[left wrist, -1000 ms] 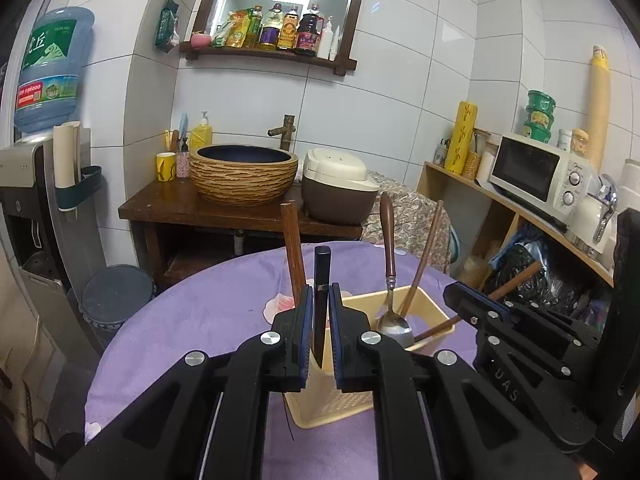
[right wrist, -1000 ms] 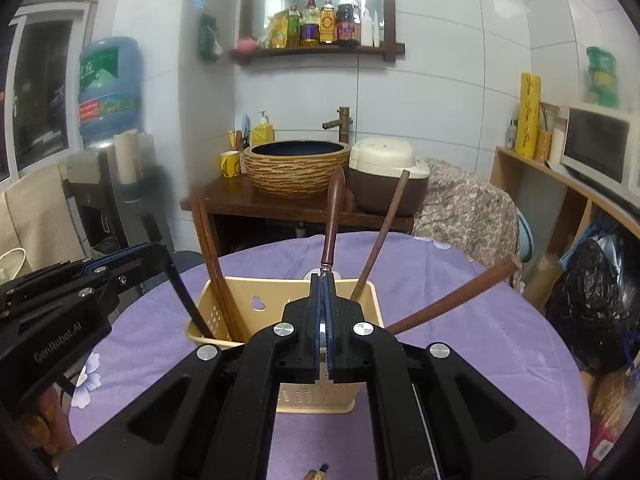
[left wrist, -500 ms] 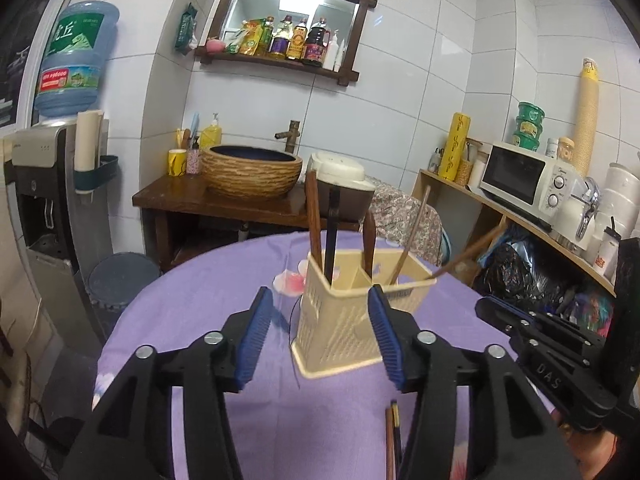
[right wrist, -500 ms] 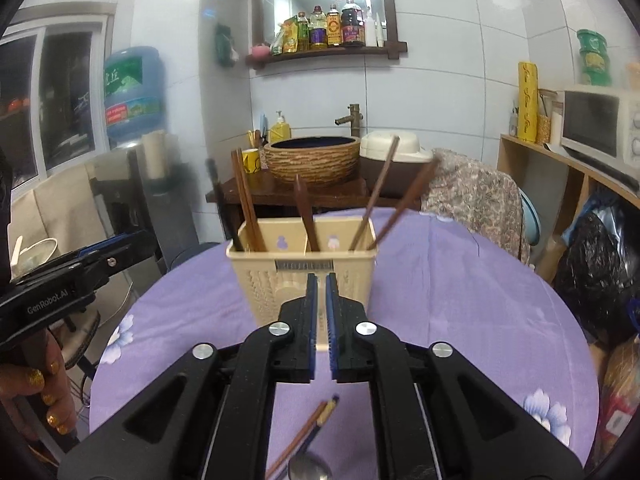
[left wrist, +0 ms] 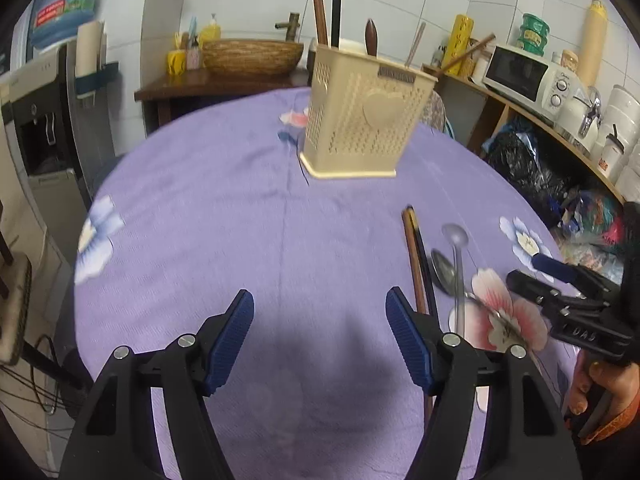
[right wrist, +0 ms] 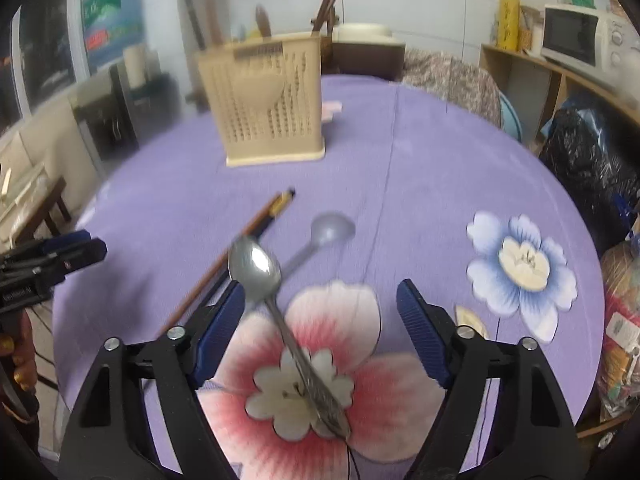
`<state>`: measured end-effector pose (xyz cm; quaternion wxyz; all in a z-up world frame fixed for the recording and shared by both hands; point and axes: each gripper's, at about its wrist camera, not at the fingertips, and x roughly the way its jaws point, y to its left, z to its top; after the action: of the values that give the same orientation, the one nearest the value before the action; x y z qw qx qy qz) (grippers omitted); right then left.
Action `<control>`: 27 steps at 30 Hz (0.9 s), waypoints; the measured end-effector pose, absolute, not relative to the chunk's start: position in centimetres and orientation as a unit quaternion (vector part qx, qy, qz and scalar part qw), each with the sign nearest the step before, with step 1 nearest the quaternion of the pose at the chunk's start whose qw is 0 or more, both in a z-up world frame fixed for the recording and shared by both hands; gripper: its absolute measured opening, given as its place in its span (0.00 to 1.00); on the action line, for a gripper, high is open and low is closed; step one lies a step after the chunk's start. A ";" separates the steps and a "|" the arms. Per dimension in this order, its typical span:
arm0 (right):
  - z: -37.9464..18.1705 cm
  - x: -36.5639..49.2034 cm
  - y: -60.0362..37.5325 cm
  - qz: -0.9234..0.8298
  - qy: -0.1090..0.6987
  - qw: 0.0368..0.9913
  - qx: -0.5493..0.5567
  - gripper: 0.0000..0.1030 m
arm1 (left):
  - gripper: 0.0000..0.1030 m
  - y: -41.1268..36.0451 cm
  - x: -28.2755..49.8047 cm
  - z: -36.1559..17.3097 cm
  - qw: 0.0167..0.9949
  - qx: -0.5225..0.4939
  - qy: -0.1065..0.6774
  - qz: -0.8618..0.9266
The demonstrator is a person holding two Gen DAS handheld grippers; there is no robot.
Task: Organize utensils
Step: 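Move both tools back to the remaining spoons and wooden chopstick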
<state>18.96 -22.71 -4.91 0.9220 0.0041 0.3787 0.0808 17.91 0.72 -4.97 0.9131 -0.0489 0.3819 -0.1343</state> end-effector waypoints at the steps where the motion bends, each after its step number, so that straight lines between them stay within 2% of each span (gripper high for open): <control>1: -5.7 18.7 -22.8 0.083 0.388 0.918 0.006 0.69 | 0.65 0.5 17.7 -5.3 0.911 -0.050 0.386 -0.137; 7: -7.0 18.9 -22.3 0.093 0.413 0.906 0.029 0.67 | 0.60 -0.8 17.2 -6.2 0.903 -0.042 0.399 -0.156; 11: -7.4 18.6 -20.5 0.080 0.423 0.902 -0.022 0.63 | 0.54 -2.3 16.7 -6.9 0.896 -0.028 0.410 -0.171; 13: -7.9 18.6 -20.4 0.086 0.434 0.897 -0.024 0.52 | 0.52 -2.9 16.5 -7.2 0.891 -0.021 0.416 -0.181; 15: -8.1 18.4 -20.3 0.082 0.432 0.897 -0.032 0.46 | 0.50 -3.5 16.4 -7.4 0.889 -0.014 0.419 -0.187; 17: -8.0 18.4 -20.6 0.083 0.433 0.897 -0.031 0.36 | 0.48 -4.1 16.3 -7.7 0.885 -0.010 0.423 -0.193; 19: -7.9 18.5 -20.8 0.078 0.433 0.898 -0.033 0.16 | 0.47 -4.6 16.3 -7.9 0.882 -0.007 0.428 -0.197; 27: -7.9 18.0 -24.2 0.018 0.434 0.901 0.007 0.11 | 0.40 -5.9 16.0 -8.4 0.881 0.012 0.432 -0.194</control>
<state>18.01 -24.23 -7.88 0.9006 0.0074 0.4342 0.0183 16.01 -5.92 -8.37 0.8805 0.0122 0.4323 -0.1942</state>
